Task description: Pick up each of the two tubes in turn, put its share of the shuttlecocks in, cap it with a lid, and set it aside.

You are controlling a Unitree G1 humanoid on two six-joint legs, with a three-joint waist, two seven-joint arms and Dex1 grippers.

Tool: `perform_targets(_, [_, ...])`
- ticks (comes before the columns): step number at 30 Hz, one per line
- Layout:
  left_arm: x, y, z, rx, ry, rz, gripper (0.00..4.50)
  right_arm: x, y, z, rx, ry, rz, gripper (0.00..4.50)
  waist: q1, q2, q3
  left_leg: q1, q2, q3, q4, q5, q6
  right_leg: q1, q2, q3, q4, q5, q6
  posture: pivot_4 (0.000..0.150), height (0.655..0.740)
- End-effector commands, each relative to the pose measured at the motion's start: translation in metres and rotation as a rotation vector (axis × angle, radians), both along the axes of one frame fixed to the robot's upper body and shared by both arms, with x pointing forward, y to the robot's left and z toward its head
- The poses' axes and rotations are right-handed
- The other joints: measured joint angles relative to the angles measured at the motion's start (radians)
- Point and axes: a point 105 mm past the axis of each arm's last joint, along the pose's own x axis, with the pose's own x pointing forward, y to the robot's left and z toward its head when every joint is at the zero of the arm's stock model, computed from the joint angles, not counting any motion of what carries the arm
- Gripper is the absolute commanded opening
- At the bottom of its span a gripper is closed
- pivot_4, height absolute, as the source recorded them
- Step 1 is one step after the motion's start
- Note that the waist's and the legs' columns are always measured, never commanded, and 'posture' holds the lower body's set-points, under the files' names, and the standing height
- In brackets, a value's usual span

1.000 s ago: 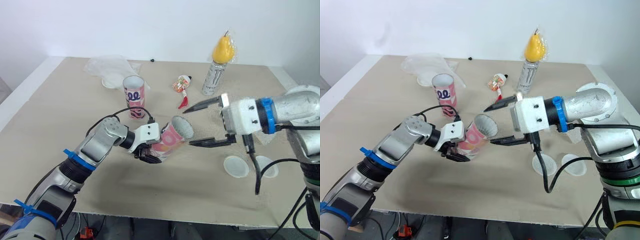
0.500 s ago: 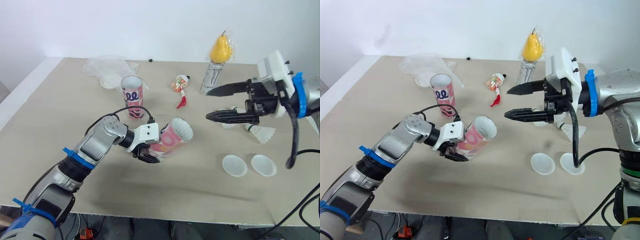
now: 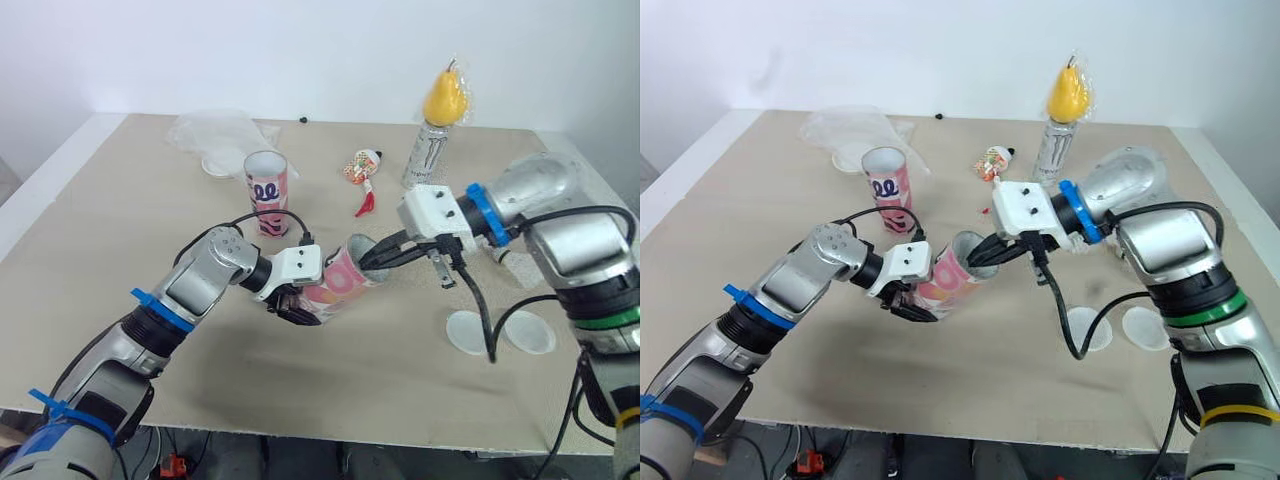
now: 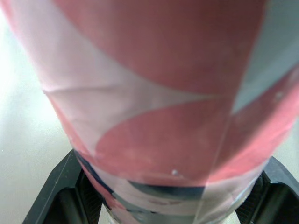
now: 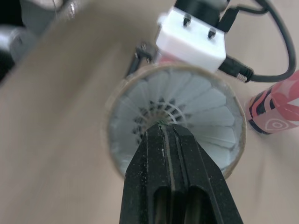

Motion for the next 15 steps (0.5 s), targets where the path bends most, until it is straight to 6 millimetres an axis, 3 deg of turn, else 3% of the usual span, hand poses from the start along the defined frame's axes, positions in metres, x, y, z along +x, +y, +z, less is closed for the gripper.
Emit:
perform_targets(1, [0.001,-0.005,0.004,-0.004,-0.017,-0.015,3.04,0.004,0.008,0.0,-0.079,-0.066,0.076,0.12,0.0,0.0,0.0,0.0,0.0,0.0,0.0,0.0,0.0,0.0,0.0,0.0,0.0,0.0,0.0,0.15,0.74])
perform_targets(9, [0.003,-0.008,0.004,-0.013,-0.019,-0.014,3.04,0.009,0.026,-0.032,-0.225,-0.026,0.159,0.12,0.003,0.0,0.0,0.0,0.0,-0.001,0.001,0.0,0.0,0.001,0.0,0.0,0.001,0.001,-0.001,0.15,0.74])
perform_targets(15, [0.004,-0.007,0.004,-0.017,-0.021,-0.005,3.04,0.01,0.033,-0.044,-0.285,-0.024,0.208,0.12,0.0,0.0,0.0,0.003,0.0,-0.001,0.002,0.0,0.0,0.003,0.0,0.0,0.001,0.001,-0.001,0.15,0.74])
